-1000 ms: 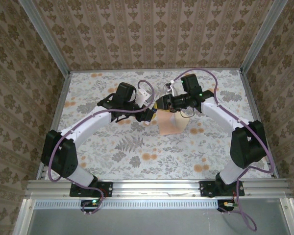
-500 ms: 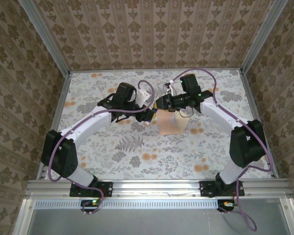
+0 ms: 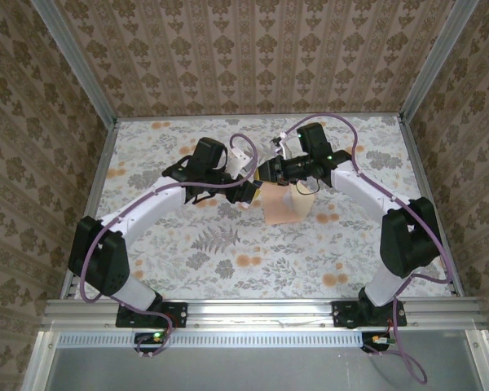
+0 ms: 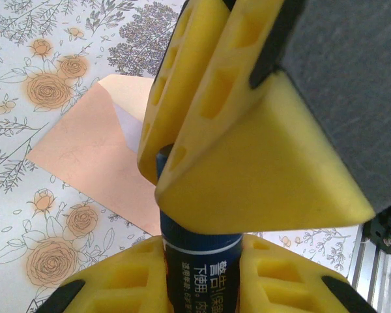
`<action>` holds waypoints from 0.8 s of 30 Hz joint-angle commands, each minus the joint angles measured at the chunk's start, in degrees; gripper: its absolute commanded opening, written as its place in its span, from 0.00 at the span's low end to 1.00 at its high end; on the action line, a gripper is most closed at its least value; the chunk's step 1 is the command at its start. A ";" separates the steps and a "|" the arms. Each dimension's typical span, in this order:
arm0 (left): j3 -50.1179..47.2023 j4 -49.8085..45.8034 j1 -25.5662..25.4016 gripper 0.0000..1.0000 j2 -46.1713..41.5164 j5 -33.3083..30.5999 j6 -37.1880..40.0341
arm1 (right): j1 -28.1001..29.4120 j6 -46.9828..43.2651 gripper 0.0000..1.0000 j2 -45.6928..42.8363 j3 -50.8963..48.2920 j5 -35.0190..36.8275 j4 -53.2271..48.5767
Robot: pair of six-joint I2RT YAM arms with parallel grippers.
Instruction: Place the letter into the envelope and seal it
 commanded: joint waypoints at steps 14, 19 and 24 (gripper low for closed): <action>1.05 -2.06 0.79 0.00 1.31 1.32 -0.15 | -1.06 1.72 0.08 -1.77 0.59 4.84 0.68; -0.55 -1.36 0.79 0.00 1.14 0.51 -0.13 | -3.14 3.49 0.05 -2.70 0.51 6.50 2.05; -1.22 -1.84 0.72 0.00 0.98 0.83 -0.13 | -4.73 4.62 0.03 -3.30 0.71 7.52 2.93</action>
